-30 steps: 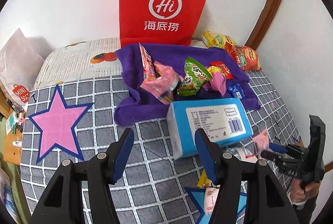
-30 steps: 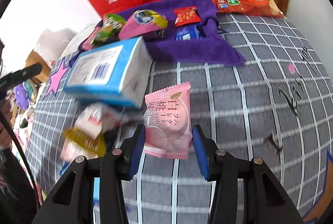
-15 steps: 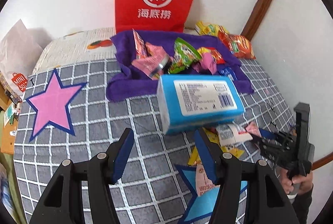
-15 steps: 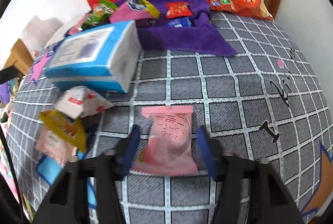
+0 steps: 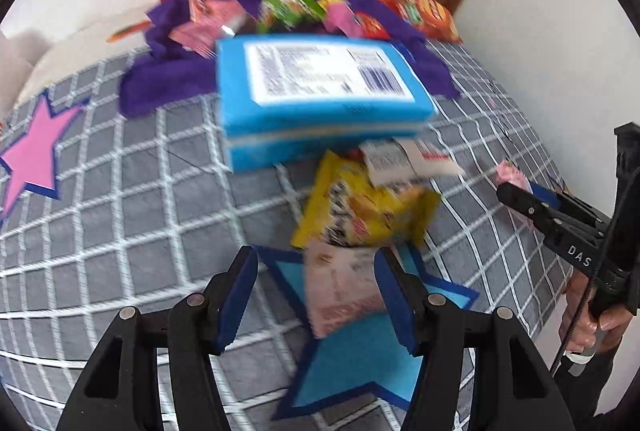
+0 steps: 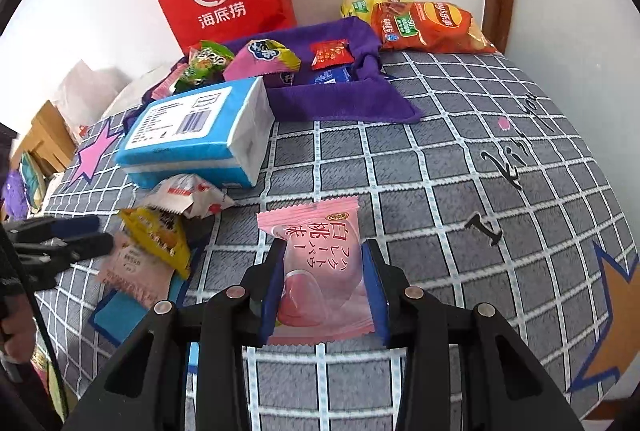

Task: Organize snacks
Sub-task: 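Grasp the pink peach candy packet with the right tool while the left tool grasps the white wrapped snack, then lift both snacks and carry them toward the purple towel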

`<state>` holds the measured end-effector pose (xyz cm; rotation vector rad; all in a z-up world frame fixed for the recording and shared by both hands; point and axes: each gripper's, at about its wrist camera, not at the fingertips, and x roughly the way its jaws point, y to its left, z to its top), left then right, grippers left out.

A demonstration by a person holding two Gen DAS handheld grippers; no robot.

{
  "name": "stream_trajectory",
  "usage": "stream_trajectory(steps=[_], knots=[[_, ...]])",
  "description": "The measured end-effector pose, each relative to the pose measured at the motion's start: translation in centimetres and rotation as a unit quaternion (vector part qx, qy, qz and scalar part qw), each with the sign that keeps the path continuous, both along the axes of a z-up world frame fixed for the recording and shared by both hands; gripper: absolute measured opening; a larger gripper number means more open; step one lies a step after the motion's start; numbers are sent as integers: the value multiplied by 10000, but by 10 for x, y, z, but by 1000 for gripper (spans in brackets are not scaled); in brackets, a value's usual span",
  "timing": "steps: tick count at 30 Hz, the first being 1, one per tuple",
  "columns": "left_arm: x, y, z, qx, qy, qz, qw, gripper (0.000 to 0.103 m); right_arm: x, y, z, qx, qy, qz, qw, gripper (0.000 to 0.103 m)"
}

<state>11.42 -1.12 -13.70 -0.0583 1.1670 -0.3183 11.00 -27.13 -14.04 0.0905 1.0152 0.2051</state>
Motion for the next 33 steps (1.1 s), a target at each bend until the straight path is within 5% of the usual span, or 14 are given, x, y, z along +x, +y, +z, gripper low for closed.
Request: stream_trajectory(steps=[15, 20, 25, 33], knots=[[-6, -29, -21, 210, -39, -178, 9996, 57, -23, -17, -1, 53, 80, -230, 9997, 38], [-10, -28, -19, 204, -158, -165, 9995, 48, -24, -16, 0, 51, 93, -264, 9996, 38], [-16, -17, -8, -74, -266, -143, 9995, 25, -27, -11, 6, 9, 47, -246, 9997, 38], [-30, -8, 10, -364, -455, -182, 9981, 17, -31, 1, 21, -22, -64, -165, 9998, 38]])
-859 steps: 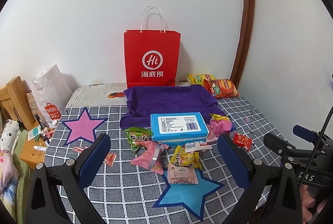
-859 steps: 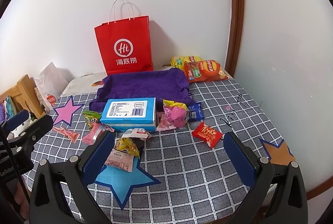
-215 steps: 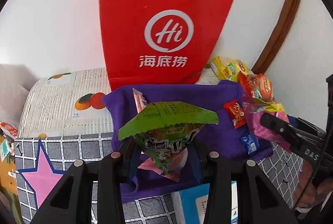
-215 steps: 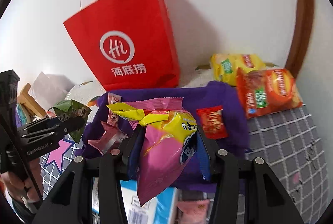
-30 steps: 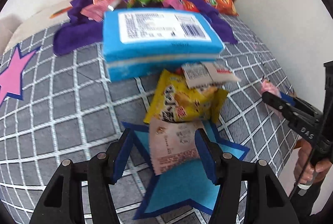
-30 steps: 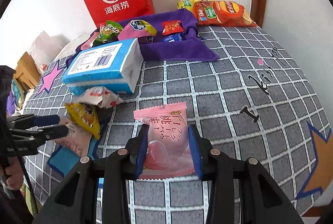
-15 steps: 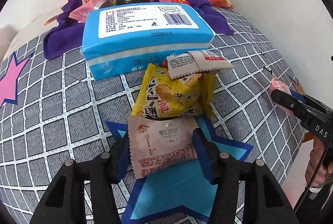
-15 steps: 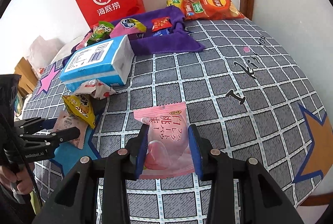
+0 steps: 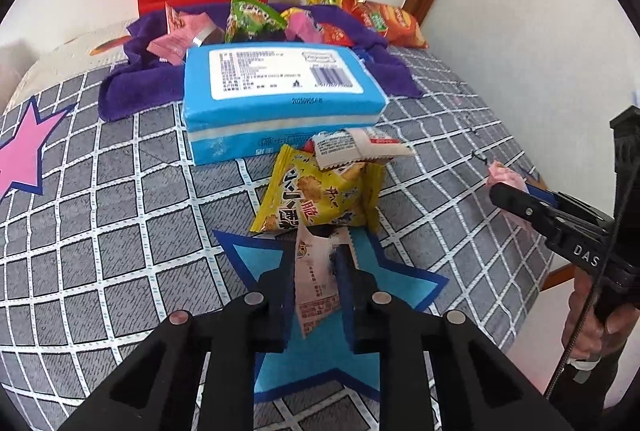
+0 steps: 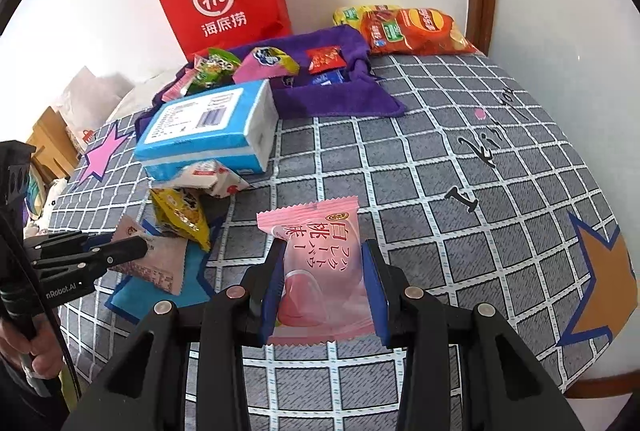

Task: Organize snacks
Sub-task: 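Lift both snacks and carry them toward the purple towel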

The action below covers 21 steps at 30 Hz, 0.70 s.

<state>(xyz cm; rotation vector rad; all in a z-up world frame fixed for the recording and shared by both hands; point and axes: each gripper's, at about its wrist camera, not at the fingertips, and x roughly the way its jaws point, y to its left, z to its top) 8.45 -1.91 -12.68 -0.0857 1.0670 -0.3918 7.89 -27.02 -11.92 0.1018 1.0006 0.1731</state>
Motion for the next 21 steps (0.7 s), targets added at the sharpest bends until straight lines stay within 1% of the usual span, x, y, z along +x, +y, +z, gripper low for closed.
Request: stream_trajectory(steps=[6, 12, 17, 21], knots=[[-6, 10, 17, -157, -181, 89, 9997, 16, -3, 8, 14, -30, -118, 25, 9999, 38], [-4, 24, 41, -150, -385, 221, 9989, 16, 0, 17, 32, -67, -278, 55, 9996, 38], [7, 36, 62, -121, -541, 361, 9978, 16, 11, 25, 53, -130, -505, 150, 9985, 38], [21, 44, 80, -44, -724, 455, 9963, 16, 29, 33, 71, -170, -721, 212, 9970, 38]])
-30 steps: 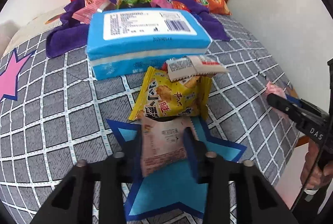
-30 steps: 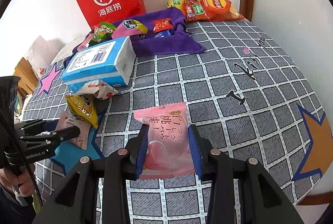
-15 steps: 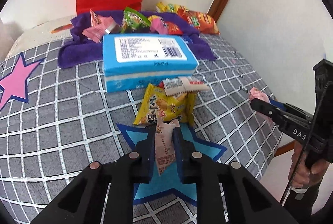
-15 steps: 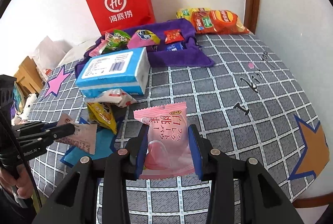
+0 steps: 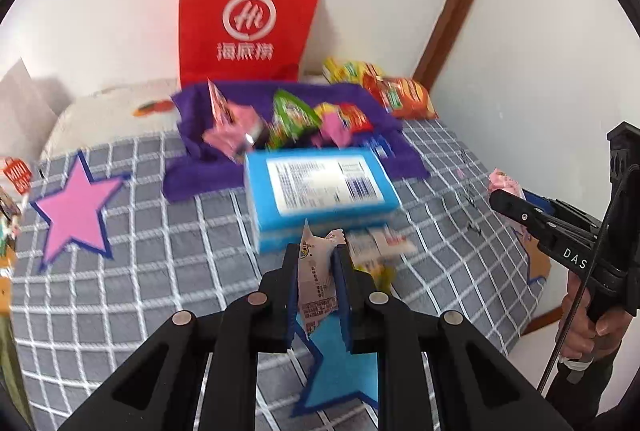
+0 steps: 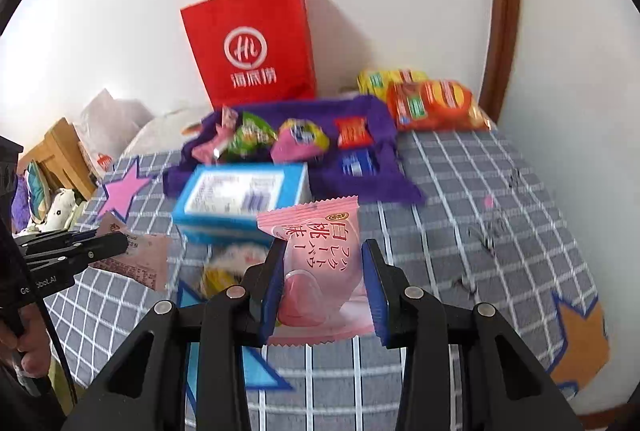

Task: Organize snacks
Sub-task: 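Lift both snacks and carry them toward the purple towel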

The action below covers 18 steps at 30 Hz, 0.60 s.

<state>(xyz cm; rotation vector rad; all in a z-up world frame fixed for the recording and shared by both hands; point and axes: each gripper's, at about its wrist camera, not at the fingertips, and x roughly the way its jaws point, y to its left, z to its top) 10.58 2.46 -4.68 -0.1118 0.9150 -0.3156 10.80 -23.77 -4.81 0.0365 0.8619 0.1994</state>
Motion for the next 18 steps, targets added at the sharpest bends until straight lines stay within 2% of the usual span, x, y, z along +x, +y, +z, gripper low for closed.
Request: stream_trajectory(steps=[3, 11, 18], knots=[[17, 5, 11, 33, -59, 61, 10000, 16, 18, 8, 10, -100, -101, 71, 9999, 38], [68, 17, 31, 173, -348, 306, 9988, 16, 76, 21, 27, 43, -212, 100, 9997, 38], [114, 22, 37, 50, -374, 311, 9988, 16, 127, 25, 39, 153, -354, 104, 9992, 38]])
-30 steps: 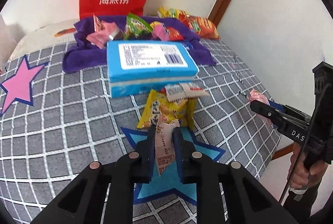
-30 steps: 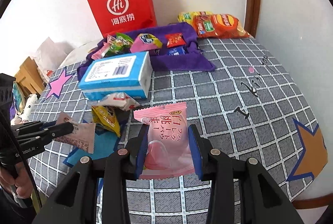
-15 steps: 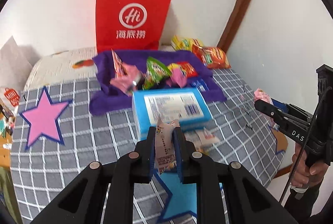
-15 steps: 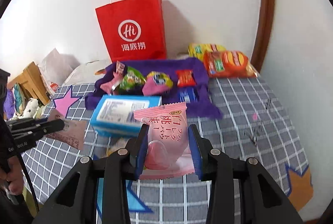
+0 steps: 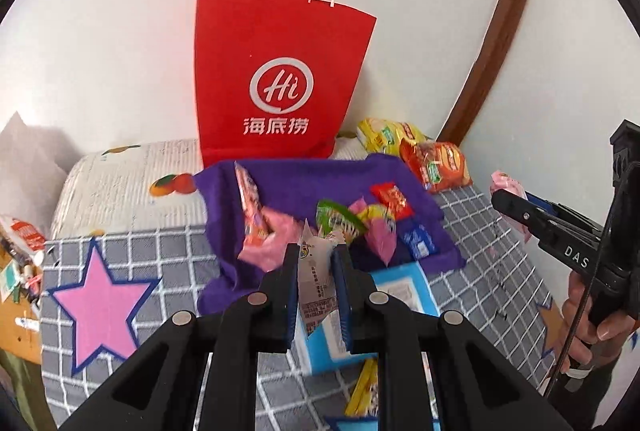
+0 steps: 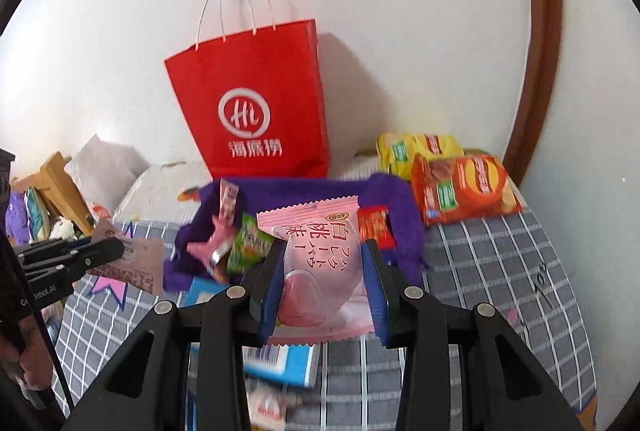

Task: Organize snacks
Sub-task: 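Lift both snacks and carry them toward the purple towel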

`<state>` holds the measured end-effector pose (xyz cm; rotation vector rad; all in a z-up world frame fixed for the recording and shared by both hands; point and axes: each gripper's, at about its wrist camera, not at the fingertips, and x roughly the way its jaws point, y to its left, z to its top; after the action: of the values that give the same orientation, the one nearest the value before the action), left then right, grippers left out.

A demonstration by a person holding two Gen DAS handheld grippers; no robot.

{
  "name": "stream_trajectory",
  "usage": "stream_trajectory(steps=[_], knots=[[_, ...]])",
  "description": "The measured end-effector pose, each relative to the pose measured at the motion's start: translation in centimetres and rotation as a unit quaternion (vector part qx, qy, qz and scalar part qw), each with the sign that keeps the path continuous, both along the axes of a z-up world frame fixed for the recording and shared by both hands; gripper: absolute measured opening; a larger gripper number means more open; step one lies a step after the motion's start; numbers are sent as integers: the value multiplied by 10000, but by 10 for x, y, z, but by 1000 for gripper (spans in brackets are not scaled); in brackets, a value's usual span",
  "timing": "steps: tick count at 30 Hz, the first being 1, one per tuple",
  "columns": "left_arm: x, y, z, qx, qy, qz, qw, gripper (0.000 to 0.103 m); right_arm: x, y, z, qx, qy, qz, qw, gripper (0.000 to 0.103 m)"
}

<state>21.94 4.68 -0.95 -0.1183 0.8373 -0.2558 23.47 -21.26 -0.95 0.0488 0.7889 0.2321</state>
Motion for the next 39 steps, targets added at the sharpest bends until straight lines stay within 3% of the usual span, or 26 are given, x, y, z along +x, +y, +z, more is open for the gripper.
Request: stream_trajectory(steps=[7, 22, 30, 39], knots=[[44, -2, -2, 30, -4, 62, 10000, 16, 47, 3, -2, 41, 87, -45, 9999, 38], [95, 3, -33, -51, 187, 161, 9997, 16, 117, 14, -26, 319, 216, 52, 9992, 38], [109, 8, -56, -43, 411, 211, 9989, 16, 134, 22, -57, 333, 469, 125, 9983, 38], [115, 15, -70, -180, 578, 266, 9978, 16, 136, 31, -71, 149, 575, 269, 9979, 38]])
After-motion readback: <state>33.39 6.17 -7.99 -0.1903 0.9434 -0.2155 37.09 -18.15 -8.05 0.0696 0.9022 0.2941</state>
